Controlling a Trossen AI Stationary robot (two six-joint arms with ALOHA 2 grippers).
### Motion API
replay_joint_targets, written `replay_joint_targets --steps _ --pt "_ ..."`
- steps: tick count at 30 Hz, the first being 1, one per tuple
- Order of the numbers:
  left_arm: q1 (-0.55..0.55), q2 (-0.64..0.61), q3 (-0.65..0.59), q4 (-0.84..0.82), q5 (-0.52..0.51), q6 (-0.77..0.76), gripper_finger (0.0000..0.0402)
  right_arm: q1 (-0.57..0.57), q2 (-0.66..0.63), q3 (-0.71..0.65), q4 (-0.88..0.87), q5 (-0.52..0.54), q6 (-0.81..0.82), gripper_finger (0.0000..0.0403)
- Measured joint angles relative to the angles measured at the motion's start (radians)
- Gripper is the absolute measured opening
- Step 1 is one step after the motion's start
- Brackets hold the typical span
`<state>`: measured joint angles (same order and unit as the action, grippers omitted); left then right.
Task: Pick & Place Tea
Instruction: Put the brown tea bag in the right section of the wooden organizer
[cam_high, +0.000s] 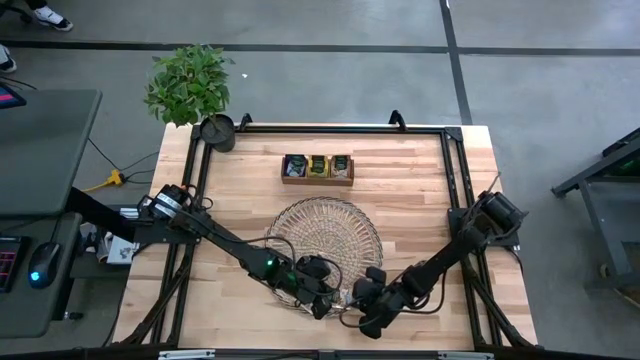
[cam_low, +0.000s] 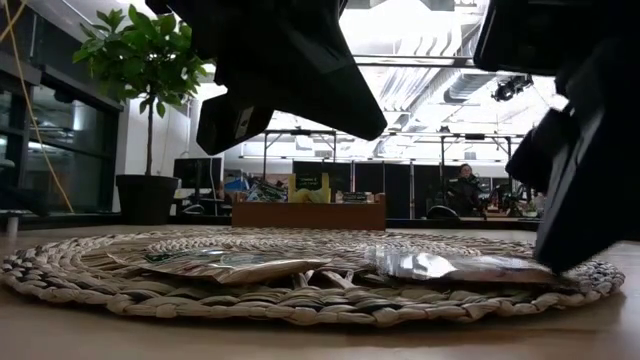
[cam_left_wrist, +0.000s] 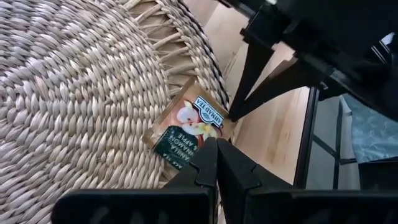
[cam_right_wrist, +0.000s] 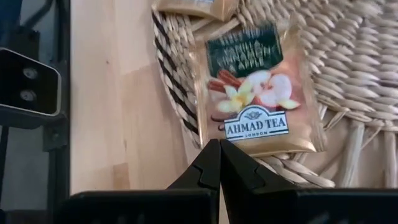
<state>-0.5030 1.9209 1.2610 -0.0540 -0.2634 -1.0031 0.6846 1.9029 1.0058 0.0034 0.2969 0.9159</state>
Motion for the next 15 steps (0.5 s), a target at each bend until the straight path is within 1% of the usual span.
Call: replay_joint_targets --steps 10,15 --pt "0.0 0.0 0.0 -0.006 -0.009 -0.001 0.0001 0.0 0.044 0.002 0.015 -0.038 0.049 0.0" --pt "0.006 0.0 0.001 -0.034 -0.007 -0.089 0.0001 -0.005 0.045 0.002 0.011 -0.045 0.049 0.0"
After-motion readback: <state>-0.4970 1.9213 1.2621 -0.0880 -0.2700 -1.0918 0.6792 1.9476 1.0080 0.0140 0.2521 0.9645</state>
